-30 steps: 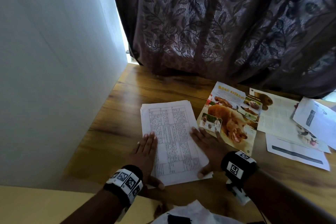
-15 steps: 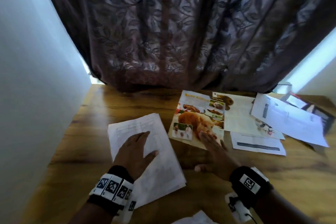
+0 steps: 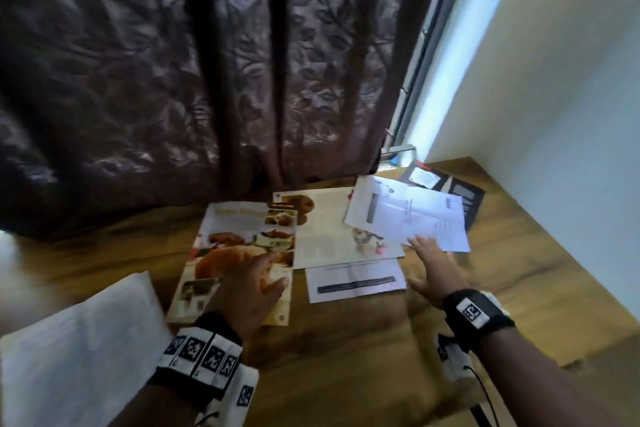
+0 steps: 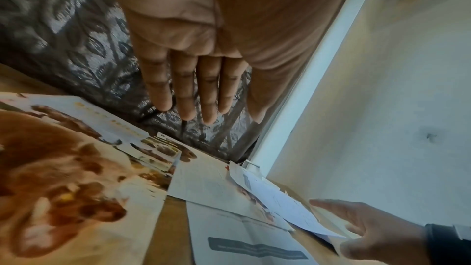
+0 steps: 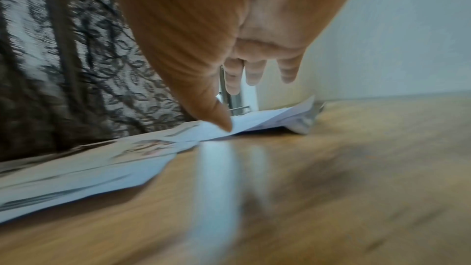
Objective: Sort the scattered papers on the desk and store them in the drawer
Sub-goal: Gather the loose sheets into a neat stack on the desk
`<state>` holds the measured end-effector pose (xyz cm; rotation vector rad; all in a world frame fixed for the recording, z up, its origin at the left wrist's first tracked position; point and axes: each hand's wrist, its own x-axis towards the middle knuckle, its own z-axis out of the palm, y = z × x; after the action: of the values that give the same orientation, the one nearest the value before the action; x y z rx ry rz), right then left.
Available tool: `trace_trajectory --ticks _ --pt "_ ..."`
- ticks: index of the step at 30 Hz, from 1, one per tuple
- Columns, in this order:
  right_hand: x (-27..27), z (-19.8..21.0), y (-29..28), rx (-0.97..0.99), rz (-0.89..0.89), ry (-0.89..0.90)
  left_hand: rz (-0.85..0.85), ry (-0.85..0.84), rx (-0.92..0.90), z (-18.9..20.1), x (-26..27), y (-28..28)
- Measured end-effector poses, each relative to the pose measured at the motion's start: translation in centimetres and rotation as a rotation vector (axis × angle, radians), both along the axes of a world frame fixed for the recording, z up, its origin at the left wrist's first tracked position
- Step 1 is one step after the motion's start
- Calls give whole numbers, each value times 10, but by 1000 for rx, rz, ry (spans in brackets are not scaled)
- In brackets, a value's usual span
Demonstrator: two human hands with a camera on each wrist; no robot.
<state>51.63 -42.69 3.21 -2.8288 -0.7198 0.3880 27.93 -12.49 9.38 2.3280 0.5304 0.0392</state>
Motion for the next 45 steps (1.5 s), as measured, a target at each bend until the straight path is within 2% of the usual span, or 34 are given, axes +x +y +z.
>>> trace_trajectory --ticks 6,8,14,18,23,25,27,29,31,32,34,36,39,41,43,45 --pt "78 -5 -63 -127 -162 -164 17 -6 77 -15 70 -38" --pt "91 -10 -74 -135 -162 -183 25 -8 84 -21 84 -48" --pt "110 -13 -90 94 -137 -151 -30 -29 120 -32 117 -80" --pt "99 -10 -82 401 -49 -154 -65 2 116 -26 133 -104" --pt "55 -1 -56 596 178 -130 -91 61 -26 -26 143 -131" --pt "31 6 -43 640 230 -39 -158 83 -128 -27 141 -142" --pt "11 14 -31 709 274 103 -175 58 -127 -31 137 -147" --pt "2 21 -19 743 302 256 -116 12 -82 -30 131 -145" --pt "3 26 -12 741 314 306 -52 -9 -10 -25 122 -139" --pt "6 28 -9 742 323 267 -32 -17 37 -20 116 -134" --pt "15 36 -5 705 388 73 -39 -41 117 -12 106 -122" --pt "22 50 10 555 530 -107 -89 -36 200 4 93 -107" --pt "23 78 50 303 731 -242 -216 -59 319 33 70 -85" --pt "19 92 82 224 827 -263 -286 -36 332 45 55 -64" --pt "11 101 112 200 861 -198 -262 -110 341 50 35 -43" --pt "-1 108 139 222 822 -50 -40 -208 84 59 11 -28"
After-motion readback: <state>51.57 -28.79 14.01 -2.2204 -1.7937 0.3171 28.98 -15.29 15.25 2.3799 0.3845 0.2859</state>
